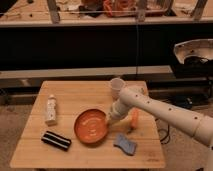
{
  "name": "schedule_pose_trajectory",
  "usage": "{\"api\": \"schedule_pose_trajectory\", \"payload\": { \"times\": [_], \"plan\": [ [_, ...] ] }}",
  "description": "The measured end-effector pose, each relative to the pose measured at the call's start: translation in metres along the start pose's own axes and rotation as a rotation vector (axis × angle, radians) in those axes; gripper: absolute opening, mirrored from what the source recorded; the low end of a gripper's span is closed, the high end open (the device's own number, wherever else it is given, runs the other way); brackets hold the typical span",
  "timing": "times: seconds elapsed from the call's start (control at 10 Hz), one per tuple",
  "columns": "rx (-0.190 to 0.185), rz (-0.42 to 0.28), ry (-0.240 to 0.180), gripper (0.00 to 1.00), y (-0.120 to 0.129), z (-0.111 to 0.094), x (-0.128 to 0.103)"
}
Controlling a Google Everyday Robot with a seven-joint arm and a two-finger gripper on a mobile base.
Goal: Drag the ceramic bowl in a circle
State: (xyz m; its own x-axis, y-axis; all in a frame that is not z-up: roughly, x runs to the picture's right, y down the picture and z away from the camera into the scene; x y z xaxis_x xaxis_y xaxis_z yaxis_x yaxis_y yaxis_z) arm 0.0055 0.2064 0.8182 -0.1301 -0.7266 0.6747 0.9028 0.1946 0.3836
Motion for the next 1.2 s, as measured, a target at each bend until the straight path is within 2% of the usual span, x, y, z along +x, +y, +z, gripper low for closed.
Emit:
{"api": "schedule_pose_trajectory", "payload": {
  "times": [0.3,0.5,0.6,0.9,1.0,1.2],
  "plan": [
    [0.007,-0.072,-0.035,0.00,-0.043,0.027,0.017],
    [0.002,-0.125,-0.045,0.00,-0.072,0.035,0.041],
    [-0.001,-0.132,-0.042,0.00,-0.078,0.033,0.053],
    [-0.018,-0.122,-0.026,0.00,-0.072,0.019,0.084],
    [-0.026,-0.113,-0.023,0.00,-0.063,0.013,0.090],
    [-0.041,-0.077,-0.005,0.00,-0.029,-0.010,0.099]
  ]
}}
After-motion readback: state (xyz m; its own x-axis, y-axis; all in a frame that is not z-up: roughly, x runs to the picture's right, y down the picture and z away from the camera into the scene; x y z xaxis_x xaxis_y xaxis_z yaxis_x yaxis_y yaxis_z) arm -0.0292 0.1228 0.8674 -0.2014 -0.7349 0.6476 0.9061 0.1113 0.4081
